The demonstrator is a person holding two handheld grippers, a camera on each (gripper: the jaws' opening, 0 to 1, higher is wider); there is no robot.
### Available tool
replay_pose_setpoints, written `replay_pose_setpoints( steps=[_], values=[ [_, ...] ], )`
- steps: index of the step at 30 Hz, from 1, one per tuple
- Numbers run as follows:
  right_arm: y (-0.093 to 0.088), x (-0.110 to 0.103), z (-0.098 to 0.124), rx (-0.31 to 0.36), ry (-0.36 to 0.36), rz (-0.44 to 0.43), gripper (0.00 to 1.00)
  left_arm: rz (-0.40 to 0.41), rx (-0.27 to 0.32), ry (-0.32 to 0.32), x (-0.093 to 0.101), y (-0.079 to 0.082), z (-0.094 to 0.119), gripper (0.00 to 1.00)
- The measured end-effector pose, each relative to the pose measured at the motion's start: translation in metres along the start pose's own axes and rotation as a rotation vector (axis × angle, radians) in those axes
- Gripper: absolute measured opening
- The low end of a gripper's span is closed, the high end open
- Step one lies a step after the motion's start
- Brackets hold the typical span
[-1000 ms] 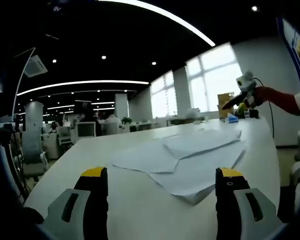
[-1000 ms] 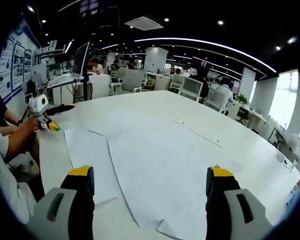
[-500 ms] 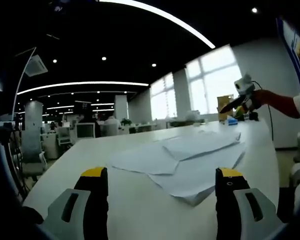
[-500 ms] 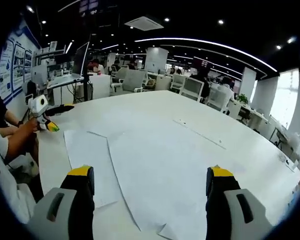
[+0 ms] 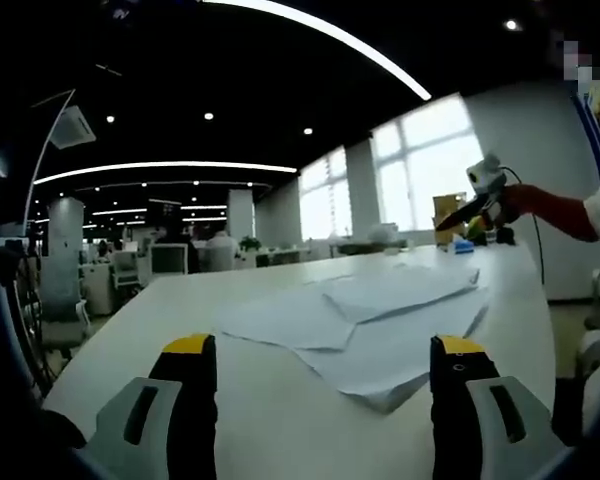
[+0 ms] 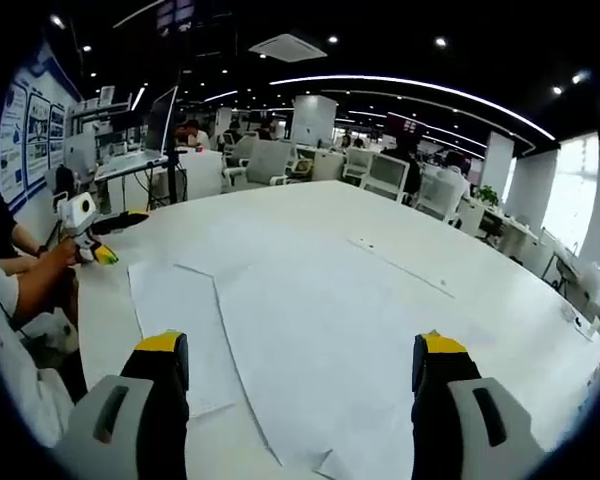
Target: Organize the stack of printing papers by aligning and flattening the scattered papers on the table
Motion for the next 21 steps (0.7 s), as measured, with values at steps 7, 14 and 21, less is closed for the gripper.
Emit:
replay_pose_setpoints(
  steps=[7,14,21],
  values=[
    [-0.006,0.0,-0.004,-0.025,-0.014,0.001,0.88,-0.017,0.009,-0.004,0.002,0.002,0.003,0.9],
    [-0.004,-0.001,-0.012,-0.05,-0.02,0.02,0.88,-0.042,-0.002,-0.004,0.004,0.002,0.004,0.9],
    [-0.006,-0.003,-0.017,-0.074,-0.016,0.036,0.88,-0.021,0.007,-0.005,0.001,0.003,0.004,0.9]
  ],
)
Point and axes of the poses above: the point that each gripper's makers call its tool centre point, and the gripper's own axes: z roughly backward along the fingers, x roughly to its right, y roughly out of its top, the point moved 5 cm from there along z, roughly backward along the fingers, and after that the axes turned 2 degrees about -y, right-handed, at the moved point
